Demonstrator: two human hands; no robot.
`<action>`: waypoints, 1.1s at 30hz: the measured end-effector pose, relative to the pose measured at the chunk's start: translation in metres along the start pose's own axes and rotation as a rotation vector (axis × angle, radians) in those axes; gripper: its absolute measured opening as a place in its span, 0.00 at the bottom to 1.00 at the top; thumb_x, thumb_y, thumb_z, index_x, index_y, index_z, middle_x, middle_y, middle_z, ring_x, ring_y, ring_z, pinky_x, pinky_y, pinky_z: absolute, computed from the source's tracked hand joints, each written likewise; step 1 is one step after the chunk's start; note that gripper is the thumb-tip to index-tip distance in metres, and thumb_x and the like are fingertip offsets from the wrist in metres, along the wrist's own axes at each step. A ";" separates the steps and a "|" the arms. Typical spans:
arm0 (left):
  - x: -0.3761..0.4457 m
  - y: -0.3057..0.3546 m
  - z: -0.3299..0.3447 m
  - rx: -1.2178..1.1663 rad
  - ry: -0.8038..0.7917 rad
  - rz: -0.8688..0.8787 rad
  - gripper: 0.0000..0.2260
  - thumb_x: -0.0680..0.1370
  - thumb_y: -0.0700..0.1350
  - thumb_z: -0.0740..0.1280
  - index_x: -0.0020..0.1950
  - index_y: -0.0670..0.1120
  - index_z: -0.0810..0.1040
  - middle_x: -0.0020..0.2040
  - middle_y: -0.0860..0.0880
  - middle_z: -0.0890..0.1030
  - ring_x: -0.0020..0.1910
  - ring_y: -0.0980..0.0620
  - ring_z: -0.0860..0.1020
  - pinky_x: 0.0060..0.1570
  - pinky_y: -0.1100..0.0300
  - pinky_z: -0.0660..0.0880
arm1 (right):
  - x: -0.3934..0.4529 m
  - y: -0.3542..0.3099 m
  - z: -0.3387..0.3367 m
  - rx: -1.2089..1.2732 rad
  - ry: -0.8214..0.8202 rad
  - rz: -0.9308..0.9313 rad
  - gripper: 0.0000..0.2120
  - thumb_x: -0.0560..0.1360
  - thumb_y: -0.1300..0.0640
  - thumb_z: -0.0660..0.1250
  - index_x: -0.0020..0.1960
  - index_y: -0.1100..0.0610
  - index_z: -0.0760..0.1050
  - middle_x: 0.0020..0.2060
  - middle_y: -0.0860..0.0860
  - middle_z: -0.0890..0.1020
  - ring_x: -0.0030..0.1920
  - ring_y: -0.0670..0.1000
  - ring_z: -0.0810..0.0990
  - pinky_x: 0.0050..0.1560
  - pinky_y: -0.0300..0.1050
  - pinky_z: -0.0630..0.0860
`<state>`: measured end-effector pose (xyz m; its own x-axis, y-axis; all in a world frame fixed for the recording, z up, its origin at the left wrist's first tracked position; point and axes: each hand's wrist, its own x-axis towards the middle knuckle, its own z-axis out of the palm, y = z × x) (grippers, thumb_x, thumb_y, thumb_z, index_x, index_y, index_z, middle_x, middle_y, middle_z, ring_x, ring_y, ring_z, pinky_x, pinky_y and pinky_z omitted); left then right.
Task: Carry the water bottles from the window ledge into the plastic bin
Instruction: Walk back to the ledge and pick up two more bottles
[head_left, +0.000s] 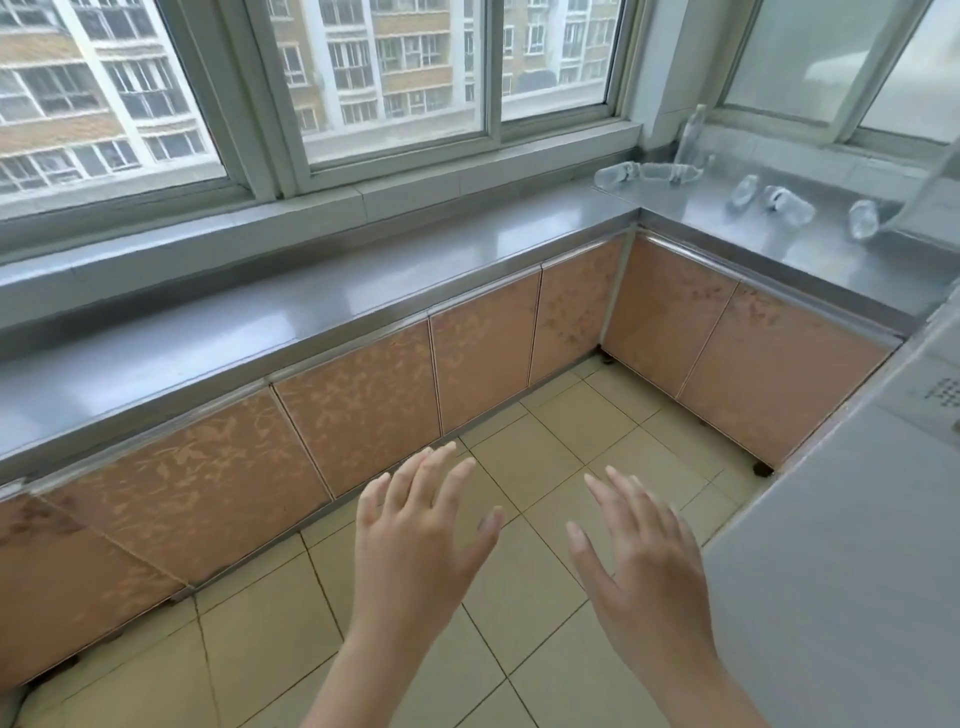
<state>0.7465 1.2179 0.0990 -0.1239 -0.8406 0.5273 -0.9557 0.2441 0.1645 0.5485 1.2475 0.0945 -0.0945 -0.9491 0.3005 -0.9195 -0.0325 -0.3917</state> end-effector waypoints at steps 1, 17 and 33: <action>0.016 -0.001 0.011 -0.005 -0.007 -0.001 0.21 0.75 0.60 0.61 0.59 0.49 0.83 0.63 0.51 0.81 0.62 0.48 0.79 0.59 0.47 0.71 | 0.016 0.006 0.005 0.000 0.001 0.005 0.25 0.75 0.41 0.53 0.67 0.51 0.73 0.67 0.51 0.75 0.68 0.54 0.71 0.68 0.52 0.59; 0.330 0.005 0.206 -0.125 -0.077 0.225 0.22 0.76 0.62 0.59 0.57 0.49 0.83 0.61 0.51 0.82 0.62 0.49 0.79 0.59 0.50 0.67 | 0.316 0.082 0.054 -0.158 0.127 0.177 0.27 0.71 0.37 0.58 0.61 0.52 0.77 0.64 0.51 0.77 0.66 0.54 0.73 0.66 0.58 0.66; 0.556 0.119 0.372 -0.117 -0.150 0.304 0.23 0.77 0.63 0.58 0.59 0.50 0.82 0.63 0.53 0.81 0.64 0.51 0.78 0.63 0.52 0.65 | 0.559 0.262 0.057 -0.144 0.220 0.293 0.29 0.71 0.35 0.57 0.64 0.52 0.76 0.65 0.50 0.76 0.67 0.53 0.72 0.68 0.57 0.65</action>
<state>0.4643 0.5998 0.1020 -0.4440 -0.7806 0.4400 -0.8332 0.5403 0.1178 0.2766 0.6903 0.1108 -0.4264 -0.8212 0.3792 -0.8840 0.2895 -0.3672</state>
